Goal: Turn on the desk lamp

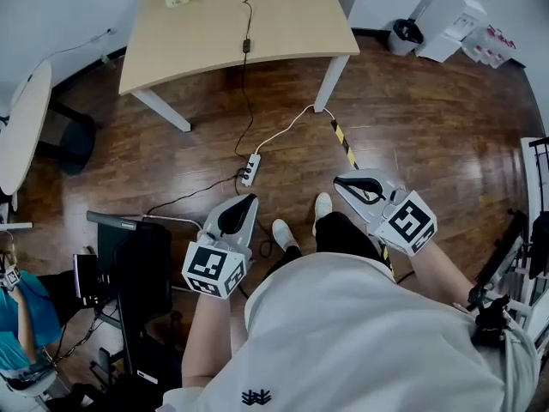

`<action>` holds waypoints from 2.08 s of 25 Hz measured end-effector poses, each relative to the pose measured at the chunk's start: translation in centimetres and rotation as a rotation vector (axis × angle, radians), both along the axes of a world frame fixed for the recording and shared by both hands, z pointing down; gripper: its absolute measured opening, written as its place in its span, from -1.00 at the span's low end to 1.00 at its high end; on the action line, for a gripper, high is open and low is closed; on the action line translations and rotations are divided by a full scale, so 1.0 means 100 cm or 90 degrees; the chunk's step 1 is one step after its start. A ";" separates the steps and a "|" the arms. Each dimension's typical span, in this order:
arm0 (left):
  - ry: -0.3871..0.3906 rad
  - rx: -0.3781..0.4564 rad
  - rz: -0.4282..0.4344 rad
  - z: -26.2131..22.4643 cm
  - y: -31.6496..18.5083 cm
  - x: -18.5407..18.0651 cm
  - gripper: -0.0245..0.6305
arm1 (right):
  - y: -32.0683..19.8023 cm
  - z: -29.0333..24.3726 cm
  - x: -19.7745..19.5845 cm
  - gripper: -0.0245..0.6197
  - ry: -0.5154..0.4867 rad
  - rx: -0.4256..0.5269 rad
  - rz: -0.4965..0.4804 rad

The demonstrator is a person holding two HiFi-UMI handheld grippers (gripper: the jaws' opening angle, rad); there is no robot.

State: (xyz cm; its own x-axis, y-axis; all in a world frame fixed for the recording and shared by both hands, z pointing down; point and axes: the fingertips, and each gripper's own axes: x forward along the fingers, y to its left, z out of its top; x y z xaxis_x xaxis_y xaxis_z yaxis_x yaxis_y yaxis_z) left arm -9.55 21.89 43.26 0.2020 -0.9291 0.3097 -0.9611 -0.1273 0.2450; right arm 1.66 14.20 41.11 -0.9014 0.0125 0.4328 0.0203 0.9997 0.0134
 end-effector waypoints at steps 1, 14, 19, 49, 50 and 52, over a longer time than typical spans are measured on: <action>0.001 0.000 0.004 0.000 -0.007 0.000 -0.87 | -0.006 0.001 -0.001 -0.91 0.001 -0.001 0.000; -0.025 -0.024 -0.028 -0.007 -0.137 -0.033 -0.87 | -0.143 0.008 -0.043 -0.91 -0.031 -0.012 -0.041; -0.035 -0.014 -0.054 -0.013 -0.207 -0.048 -0.87 | -0.210 0.002 -0.052 -0.91 -0.025 -0.003 -0.066; -0.127 -0.171 0.105 0.097 -0.352 -0.229 -0.86 | -0.311 0.034 -0.136 -0.91 0.030 -0.021 0.117; -0.128 -0.179 0.112 0.104 -0.355 -0.233 -0.86 | -0.311 0.036 -0.137 -0.91 0.035 -0.025 0.125; -0.128 -0.194 0.126 0.117 -0.362 -0.240 -0.86 | -0.310 0.040 -0.137 -0.91 0.046 -0.027 0.141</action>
State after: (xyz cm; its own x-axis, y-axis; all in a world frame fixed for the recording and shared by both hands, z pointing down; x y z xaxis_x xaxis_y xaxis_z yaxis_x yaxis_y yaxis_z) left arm -33.54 -14.32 55.00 0.2757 -0.7383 0.6156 -0.9577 -0.2656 0.1104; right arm -12.04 -16.78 45.10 -0.8508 -0.1622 0.4998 -0.1996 0.9796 -0.0218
